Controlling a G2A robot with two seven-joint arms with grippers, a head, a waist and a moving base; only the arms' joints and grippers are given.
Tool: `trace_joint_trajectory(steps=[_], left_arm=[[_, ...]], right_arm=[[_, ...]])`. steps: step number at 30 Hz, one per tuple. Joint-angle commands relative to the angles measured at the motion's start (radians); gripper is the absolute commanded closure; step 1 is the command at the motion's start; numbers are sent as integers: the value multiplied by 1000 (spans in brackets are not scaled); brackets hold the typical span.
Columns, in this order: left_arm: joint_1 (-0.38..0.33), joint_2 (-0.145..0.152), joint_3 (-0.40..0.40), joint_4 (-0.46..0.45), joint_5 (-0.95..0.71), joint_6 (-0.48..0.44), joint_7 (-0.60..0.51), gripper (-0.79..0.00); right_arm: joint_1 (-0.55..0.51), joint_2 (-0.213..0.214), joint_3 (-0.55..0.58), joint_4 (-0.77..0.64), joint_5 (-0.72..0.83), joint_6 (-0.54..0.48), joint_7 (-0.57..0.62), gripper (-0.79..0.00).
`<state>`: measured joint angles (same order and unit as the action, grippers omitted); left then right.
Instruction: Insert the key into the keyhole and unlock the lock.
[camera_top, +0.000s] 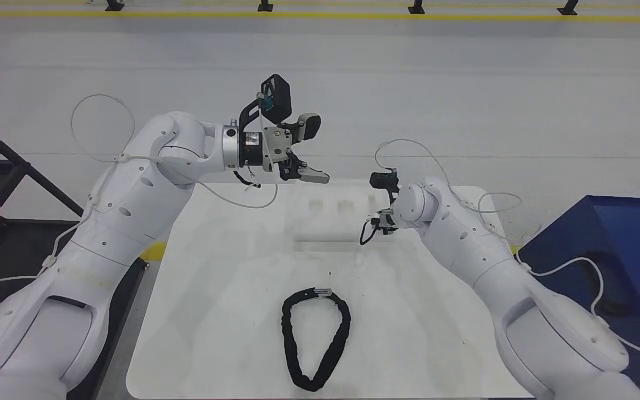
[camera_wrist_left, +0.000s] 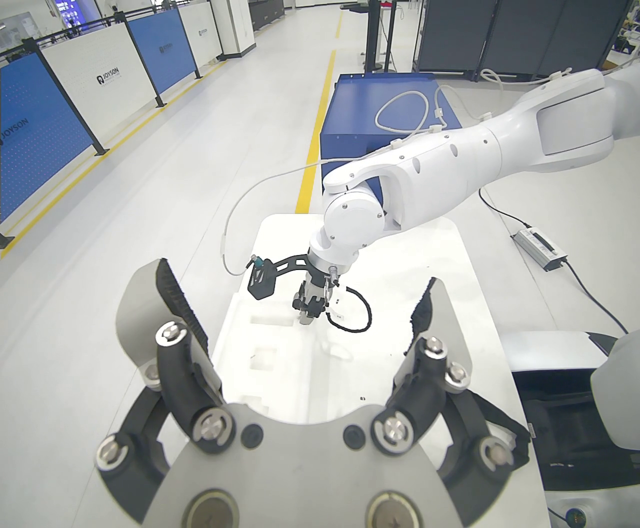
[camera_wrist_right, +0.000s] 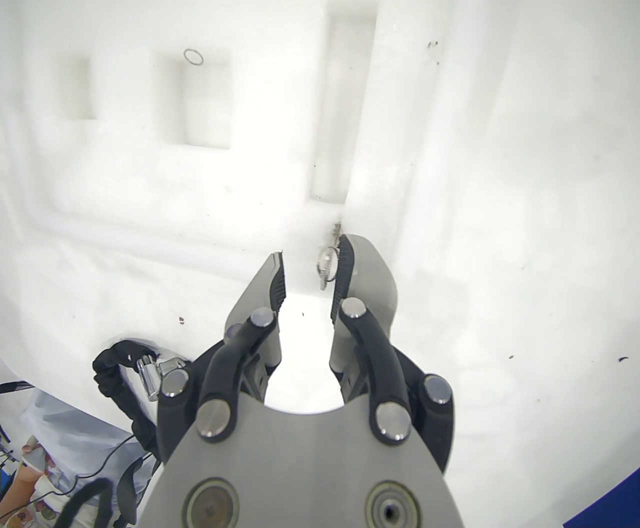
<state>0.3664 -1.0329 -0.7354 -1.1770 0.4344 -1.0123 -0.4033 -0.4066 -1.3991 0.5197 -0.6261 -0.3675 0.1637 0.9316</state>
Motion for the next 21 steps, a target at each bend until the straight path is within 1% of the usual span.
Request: trace_joint_trajectory(steps=[1,3,7,13,14,15,16,21], left_arm=[[0,0,0,0,0,0,0,-785],[0,0,0,0,0,0,0,-785],[0,0,0,0,0,0,0,-785],[0,0,0,0,0,0,0,-785],[0,0,0,0,0,0,0,-785],[0,0,0,0,0,0,0,-785],[0,0,0,0,0,0,0,-785],[0,0,0,0,0,0,0,-785]], right_arm=[[2,-7,-1,14,-5,4,-2,-203],[3,-14,-2,29,-10,10,-3,-194],[6,-28,-4,61,-16,13,-5,-129],[13,-50,-6,107,-27,17,-15,-135],[14,-53,-6,113,-30,18,-18,-95],[15,-57,-6,118,-31,17,-19,-22],[17,-60,-6,124,-34,18,-22,0],[29,-72,-4,145,-47,17,-17,0]])
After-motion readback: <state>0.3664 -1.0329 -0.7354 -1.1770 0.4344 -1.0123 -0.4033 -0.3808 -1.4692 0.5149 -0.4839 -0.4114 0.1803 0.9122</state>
